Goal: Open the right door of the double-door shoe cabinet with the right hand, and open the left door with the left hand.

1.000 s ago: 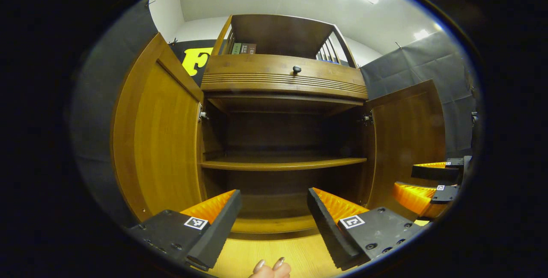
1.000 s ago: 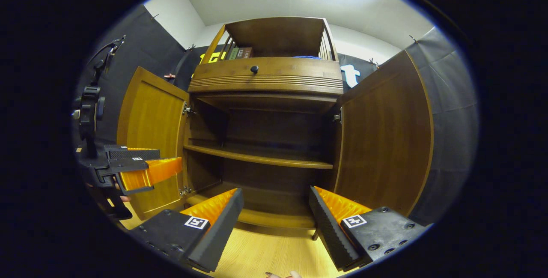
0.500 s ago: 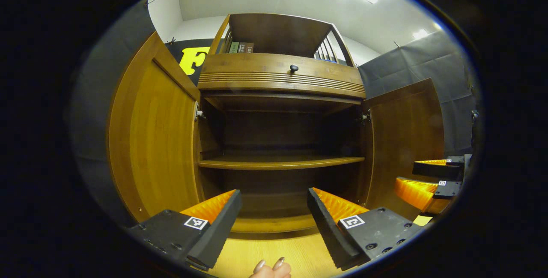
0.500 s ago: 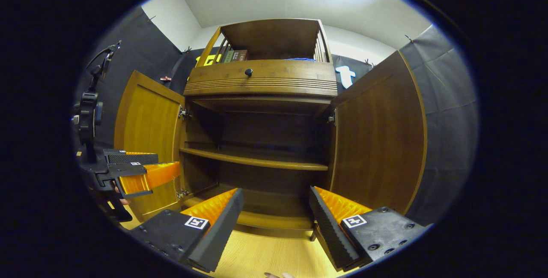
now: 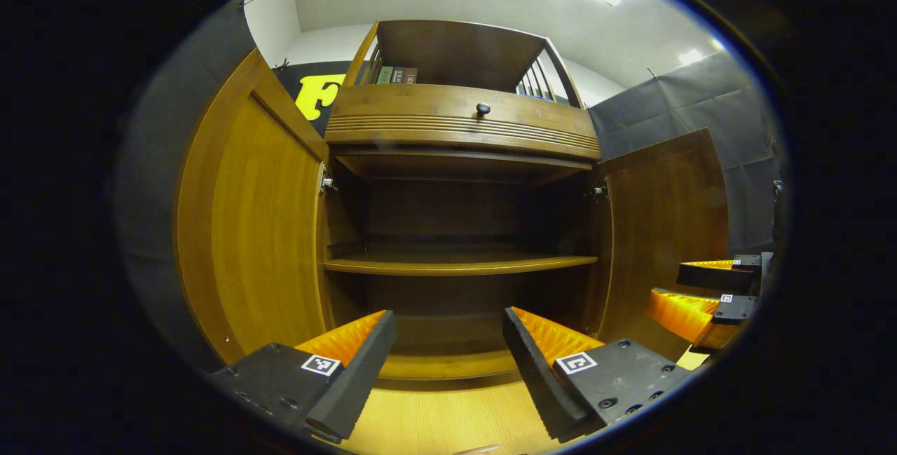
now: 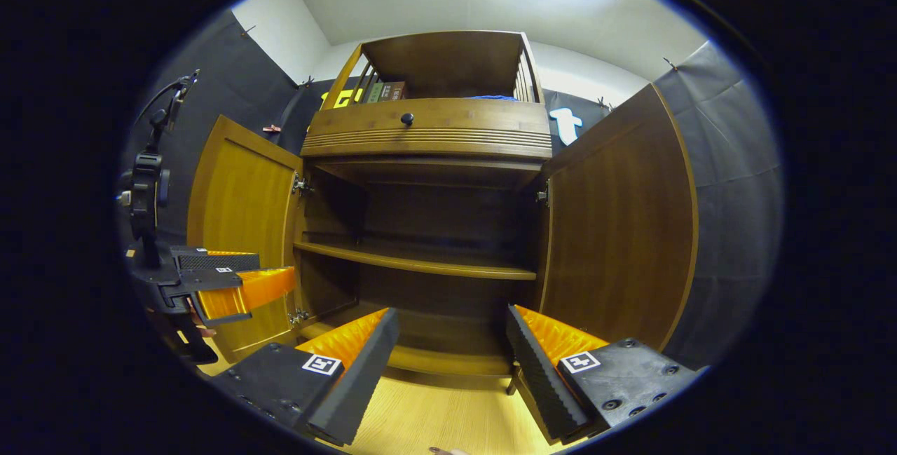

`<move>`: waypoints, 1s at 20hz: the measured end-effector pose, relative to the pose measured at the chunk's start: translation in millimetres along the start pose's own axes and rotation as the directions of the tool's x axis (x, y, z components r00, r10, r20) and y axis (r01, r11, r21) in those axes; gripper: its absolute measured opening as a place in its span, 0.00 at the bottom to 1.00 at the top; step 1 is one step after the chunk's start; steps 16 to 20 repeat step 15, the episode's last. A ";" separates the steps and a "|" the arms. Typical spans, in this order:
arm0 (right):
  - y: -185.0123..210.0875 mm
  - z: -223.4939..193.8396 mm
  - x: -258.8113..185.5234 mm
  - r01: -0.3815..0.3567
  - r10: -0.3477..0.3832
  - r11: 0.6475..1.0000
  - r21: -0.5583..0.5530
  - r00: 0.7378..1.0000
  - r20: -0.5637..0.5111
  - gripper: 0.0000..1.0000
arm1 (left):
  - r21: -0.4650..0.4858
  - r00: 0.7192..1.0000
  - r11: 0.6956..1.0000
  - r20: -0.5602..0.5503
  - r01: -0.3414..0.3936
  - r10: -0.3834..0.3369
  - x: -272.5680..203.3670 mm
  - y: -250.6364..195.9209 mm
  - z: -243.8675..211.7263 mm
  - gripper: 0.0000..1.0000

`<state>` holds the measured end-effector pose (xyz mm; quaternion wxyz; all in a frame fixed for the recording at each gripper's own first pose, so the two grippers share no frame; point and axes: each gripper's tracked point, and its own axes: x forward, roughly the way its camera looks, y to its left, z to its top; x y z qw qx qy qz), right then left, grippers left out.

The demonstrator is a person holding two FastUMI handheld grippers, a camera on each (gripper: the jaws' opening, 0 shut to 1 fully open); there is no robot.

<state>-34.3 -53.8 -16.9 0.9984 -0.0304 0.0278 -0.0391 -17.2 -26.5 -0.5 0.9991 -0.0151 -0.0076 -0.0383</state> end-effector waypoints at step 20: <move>4.3 0.3 0.9 -0.008 0.008 1.000 -0.006 1.000 -0.004 0.99 | 0.008 1.000 1.000 0.009 -0.010 0.010 -0.2 4.9 -0.6 0.96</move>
